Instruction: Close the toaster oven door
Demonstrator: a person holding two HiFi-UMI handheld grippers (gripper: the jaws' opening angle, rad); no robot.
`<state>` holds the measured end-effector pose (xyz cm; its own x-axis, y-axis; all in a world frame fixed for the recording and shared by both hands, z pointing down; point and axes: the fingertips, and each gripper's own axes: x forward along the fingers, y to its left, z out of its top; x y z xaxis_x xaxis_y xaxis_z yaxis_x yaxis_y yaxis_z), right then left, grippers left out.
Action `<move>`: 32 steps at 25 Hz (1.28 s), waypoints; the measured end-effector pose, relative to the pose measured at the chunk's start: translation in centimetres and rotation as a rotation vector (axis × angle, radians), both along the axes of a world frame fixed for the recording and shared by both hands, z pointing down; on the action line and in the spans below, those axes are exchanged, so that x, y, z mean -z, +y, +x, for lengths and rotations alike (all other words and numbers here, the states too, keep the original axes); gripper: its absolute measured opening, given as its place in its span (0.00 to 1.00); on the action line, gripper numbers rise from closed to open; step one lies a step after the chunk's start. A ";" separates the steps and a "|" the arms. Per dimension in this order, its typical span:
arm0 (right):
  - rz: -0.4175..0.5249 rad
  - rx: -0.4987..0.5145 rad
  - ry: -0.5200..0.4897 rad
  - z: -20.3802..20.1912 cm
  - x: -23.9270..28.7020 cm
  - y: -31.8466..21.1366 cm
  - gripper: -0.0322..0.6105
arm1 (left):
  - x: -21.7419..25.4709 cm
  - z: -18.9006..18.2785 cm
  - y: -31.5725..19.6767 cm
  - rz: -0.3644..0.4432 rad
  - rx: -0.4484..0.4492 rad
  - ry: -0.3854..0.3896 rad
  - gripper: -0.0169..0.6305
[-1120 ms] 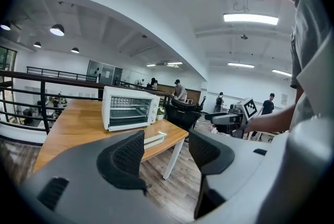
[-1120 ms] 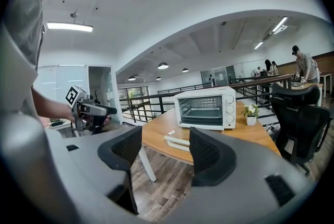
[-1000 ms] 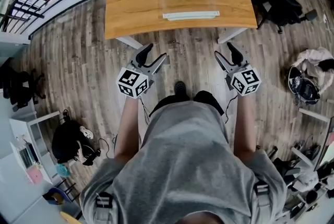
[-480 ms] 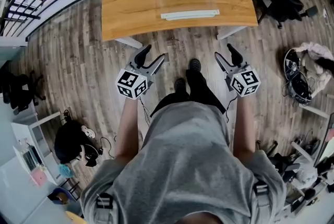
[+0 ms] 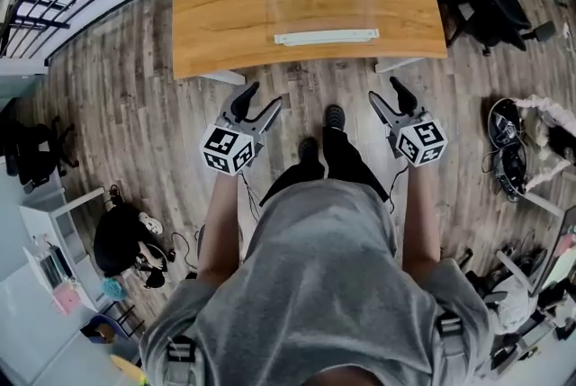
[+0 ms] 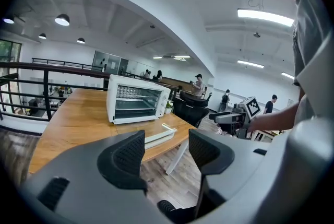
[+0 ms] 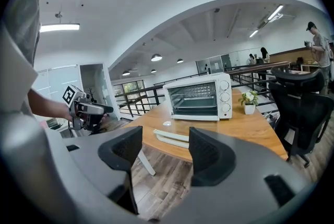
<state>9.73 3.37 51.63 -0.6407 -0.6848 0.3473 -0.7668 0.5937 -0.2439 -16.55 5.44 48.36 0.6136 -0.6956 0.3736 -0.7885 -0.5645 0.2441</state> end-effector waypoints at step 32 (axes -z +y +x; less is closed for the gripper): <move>-0.143 0.211 0.065 3.5 -9.0 -13.8 0.48 | -6.8 2.1 -9.9 -0.111 0.160 -0.101 0.44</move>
<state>13.26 -10.46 60.64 -0.7371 -0.4796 0.4761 -0.6467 0.7050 -0.2911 -14.49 -4.48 55.14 0.4542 -0.7325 0.5071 -0.8896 -0.4041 0.2130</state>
